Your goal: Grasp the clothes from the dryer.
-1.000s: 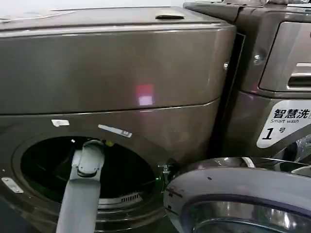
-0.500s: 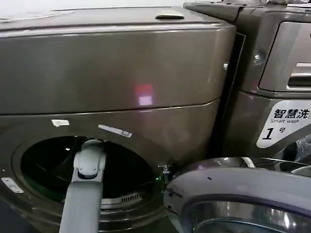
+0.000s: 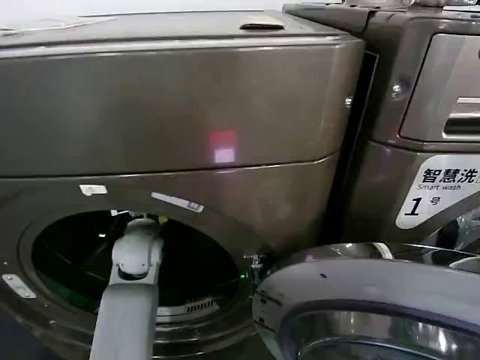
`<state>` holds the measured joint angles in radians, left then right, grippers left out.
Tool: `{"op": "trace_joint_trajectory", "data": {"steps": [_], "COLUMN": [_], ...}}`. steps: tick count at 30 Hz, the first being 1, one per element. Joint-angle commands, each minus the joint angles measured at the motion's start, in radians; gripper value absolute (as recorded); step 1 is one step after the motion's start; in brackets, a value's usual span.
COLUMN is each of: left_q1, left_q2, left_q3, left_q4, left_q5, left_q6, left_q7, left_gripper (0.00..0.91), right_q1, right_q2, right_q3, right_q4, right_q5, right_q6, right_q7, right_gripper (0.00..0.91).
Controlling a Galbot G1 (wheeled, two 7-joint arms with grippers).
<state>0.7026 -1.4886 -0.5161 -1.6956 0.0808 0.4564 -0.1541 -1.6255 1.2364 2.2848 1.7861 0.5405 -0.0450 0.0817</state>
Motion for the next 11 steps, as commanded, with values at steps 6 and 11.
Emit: {"op": "trace_joint_trajectory", "data": {"steps": [6, 11], "left_q1": [0.003, 0.000], "left_q2": [0.001, 0.001], "left_q3": [0.001, 0.003], "left_q4": [0.000, 0.002], "left_q5": [-0.036, -0.034], "left_q6": [-0.002, -0.002], "left_q7": [0.003, 0.011], "left_gripper": [0.000, 0.000], "right_q1": [-0.004, -0.009], "right_q2": [-0.002, -0.001], "right_q3": [0.015, 0.024], "right_q4": [0.014, 0.001], "right_q5": [-0.010, -0.010], "right_q6": [-0.037, -0.036], "right_q7": [0.015, 0.017], "right_gripper": [0.907, 0.907]}}
